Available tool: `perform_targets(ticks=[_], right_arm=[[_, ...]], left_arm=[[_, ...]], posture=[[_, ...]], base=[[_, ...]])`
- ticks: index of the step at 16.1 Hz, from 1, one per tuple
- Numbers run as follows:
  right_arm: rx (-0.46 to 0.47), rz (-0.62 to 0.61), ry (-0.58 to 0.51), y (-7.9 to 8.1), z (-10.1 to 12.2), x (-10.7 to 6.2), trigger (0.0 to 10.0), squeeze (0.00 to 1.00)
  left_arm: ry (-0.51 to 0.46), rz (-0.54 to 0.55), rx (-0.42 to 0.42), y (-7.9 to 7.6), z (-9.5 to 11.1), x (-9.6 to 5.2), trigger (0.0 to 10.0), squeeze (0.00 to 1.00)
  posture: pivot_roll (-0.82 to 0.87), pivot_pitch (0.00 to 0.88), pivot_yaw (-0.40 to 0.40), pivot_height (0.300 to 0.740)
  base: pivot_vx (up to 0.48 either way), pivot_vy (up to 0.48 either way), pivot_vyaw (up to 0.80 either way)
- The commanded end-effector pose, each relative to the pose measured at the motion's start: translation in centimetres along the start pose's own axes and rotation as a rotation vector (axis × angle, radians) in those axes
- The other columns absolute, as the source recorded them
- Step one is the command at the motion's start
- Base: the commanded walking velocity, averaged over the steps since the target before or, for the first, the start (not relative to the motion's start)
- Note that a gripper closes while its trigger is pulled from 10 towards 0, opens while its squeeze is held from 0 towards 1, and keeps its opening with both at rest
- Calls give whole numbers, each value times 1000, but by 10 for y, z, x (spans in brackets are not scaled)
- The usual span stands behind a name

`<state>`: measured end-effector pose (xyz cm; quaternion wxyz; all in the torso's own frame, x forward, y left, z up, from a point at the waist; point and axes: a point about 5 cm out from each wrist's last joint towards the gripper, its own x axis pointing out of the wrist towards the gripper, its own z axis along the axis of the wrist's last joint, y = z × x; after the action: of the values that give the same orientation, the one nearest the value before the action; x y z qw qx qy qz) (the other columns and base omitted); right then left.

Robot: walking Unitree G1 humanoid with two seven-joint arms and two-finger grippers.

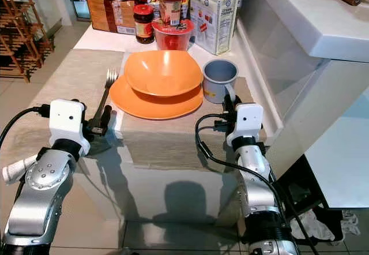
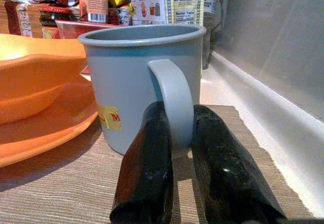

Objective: Setting the table

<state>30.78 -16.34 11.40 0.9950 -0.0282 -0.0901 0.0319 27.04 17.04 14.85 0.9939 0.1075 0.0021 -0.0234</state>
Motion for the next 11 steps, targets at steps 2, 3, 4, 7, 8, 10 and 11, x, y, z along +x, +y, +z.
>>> perform_targets(ticks=[2, 3, 4, 7, 8, 10, 11], right_arm=[[-12, -18, -2, -4, 3, -2, 0, 0], [-22, -30, -10, -5, 4, -4, 0, 0], [-42, -36, -23, -5, 5, -8, 0, 0], [-66, -21, -39, 0, 8, -23, 0, 0], [-54, -10, -24, 2, 6, -33, 0, 0], [-37, -10, 4, 3, 4, -46, 0, 0], [-36, -13, 5, 3, 4, -48, 0, 0]], left_arm=[[6, -11, 13, -2, 0, 2, 10000, 0], [7, -10, 14, -2, 0, 3, 10000, 0], [7, -11, 13, -2, 0, 3, 10000, 0], [-5, -59, -18, -4, 1, 3, 10000, 0], [-19, -88, -36, -6, 3, 3, 10000, 0], [-31, -134, -53, -12, 4, 3, 10000, 0], [-35, -149, -62, -14, 5, 3, 10000, 0]], posture=[[48, 0, -43, 740], [49, 0, -44, 740], [49, 0, -44, 740], [49, 0, -44, 740], [40, 0, -43, 740], [24, 0, -37, 740], [24, 0, -37, 740]], base=[[0, 0, 0], [0, 0, 0], [0, 0, 0], [0, 0, 0], [0, 0, 0], [0, 0, 0], [0, 0, 0]])
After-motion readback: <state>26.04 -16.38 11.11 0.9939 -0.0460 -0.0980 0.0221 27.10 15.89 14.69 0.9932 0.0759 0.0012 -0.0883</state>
